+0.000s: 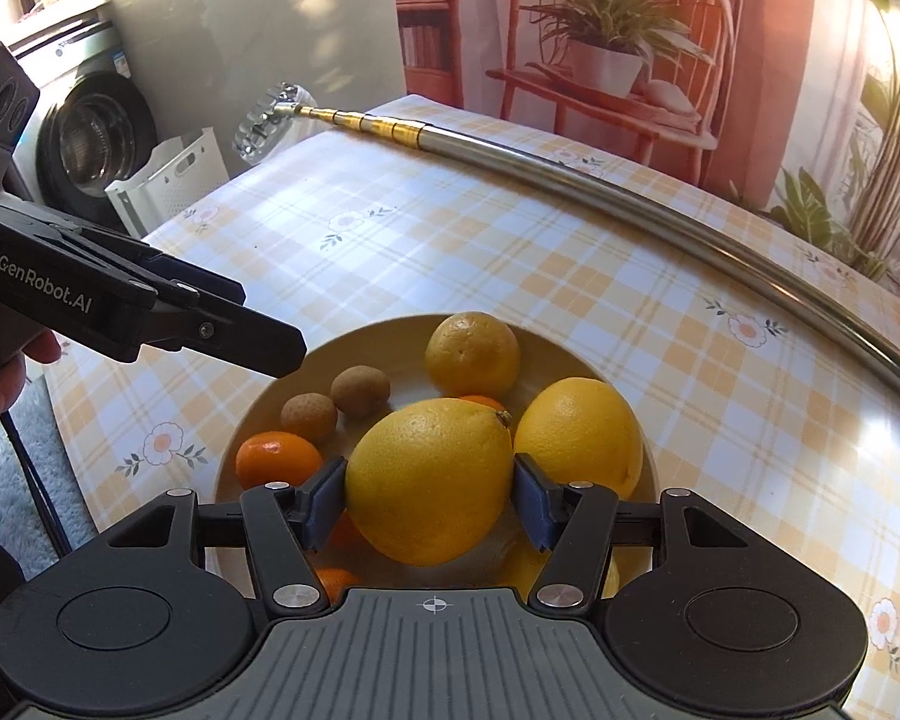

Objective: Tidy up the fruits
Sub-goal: 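Lower the lemon onto the plate and open the right gripper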

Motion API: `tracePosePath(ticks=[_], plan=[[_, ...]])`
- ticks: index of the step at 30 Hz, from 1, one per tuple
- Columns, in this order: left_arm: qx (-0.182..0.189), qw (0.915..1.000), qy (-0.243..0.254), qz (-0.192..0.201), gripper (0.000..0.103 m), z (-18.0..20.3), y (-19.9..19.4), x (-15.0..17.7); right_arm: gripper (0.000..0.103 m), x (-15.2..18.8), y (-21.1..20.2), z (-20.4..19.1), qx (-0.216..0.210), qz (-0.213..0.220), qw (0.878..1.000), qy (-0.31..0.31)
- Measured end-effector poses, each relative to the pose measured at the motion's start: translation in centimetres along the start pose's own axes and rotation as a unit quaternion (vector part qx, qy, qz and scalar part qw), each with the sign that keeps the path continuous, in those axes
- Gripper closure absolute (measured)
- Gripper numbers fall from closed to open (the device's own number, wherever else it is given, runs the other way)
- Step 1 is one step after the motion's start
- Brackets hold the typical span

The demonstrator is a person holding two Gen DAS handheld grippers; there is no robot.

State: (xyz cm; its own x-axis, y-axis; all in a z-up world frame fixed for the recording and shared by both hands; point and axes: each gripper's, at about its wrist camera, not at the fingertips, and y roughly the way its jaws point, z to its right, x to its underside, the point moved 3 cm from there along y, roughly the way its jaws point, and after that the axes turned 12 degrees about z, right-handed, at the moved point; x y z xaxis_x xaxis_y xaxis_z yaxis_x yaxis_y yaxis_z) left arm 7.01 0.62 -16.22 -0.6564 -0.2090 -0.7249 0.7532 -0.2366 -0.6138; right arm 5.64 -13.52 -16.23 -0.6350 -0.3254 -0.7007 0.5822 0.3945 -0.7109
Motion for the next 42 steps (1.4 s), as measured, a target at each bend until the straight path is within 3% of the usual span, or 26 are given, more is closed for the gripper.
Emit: tracePosePath(ticks=[24, 42], plan=[[0.003, 0.9999, 0.004, -0.010, 0.013, 0.2, -0.1, 0.6, 0.048, 0.5, 0.1, 0.4, 0.007, -0.005, 0.999, 0.032], [0.001, 0.9999, 0.009, -0.007, 0.013, 0.4, -0.3, 0.6, 0.049, 0.5, -2.3, 0.4, 0.016, 0.004, 1.000, 0.024]])
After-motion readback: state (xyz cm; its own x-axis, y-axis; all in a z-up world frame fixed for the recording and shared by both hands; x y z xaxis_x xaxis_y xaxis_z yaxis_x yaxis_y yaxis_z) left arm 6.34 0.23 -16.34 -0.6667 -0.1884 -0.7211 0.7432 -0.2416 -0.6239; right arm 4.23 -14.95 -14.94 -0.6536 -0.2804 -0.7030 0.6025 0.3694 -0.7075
